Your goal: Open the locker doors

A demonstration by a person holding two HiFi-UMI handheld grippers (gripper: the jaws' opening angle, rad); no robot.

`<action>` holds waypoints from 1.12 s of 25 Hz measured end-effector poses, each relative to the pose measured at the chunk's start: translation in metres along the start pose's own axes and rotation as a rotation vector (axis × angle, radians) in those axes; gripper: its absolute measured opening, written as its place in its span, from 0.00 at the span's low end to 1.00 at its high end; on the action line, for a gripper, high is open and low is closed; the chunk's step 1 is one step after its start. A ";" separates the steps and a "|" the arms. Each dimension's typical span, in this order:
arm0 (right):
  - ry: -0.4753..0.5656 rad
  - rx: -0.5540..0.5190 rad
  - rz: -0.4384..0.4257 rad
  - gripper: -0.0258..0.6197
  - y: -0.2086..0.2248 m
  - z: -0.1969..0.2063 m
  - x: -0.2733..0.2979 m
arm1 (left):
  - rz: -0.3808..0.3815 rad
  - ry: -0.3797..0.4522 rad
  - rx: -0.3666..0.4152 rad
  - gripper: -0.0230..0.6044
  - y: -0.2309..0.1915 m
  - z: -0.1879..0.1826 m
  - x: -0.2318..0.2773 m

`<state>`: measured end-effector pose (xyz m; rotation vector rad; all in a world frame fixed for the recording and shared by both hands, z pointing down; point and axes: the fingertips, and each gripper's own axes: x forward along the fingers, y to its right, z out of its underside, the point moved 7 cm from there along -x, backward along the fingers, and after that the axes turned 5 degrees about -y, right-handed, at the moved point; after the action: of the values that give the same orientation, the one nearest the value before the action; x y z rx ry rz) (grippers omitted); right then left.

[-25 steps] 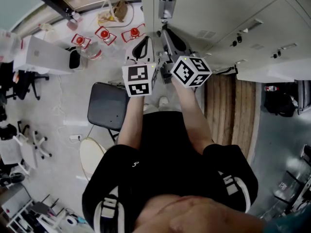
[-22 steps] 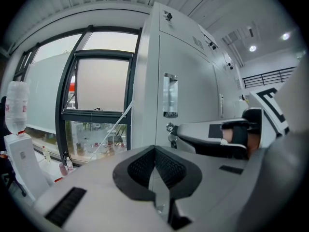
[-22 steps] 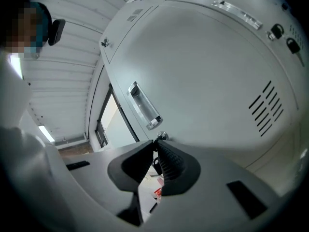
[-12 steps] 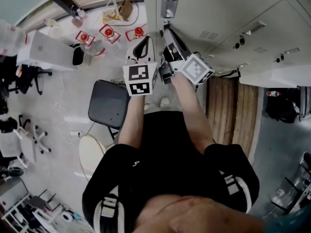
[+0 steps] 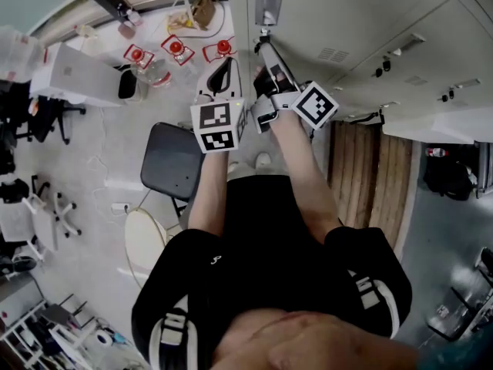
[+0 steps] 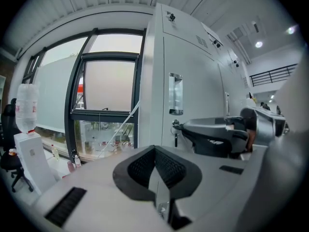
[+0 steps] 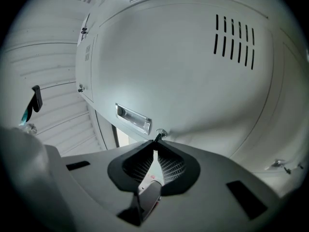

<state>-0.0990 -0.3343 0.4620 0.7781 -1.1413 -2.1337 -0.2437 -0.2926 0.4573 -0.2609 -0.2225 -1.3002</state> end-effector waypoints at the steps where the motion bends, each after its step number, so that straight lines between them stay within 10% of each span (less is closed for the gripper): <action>1: 0.000 0.013 0.001 0.10 0.001 0.000 0.000 | -0.005 0.001 0.004 0.05 0.000 0.000 -0.001; 11: 0.038 0.231 -0.039 0.10 0.009 0.005 -0.002 | -0.009 0.037 -0.006 0.05 0.003 0.000 -0.006; 28: 0.018 0.186 -0.060 0.10 0.007 0.002 -0.003 | -0.008 0.043 -0.006 0.05 0.007 -0.003 -0.001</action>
<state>-0.0969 -0.3336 0.4694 0.9235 -1.3360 -2.0849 -0.2377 -0.2908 0.4540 -0.2372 -0.1839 -1.3137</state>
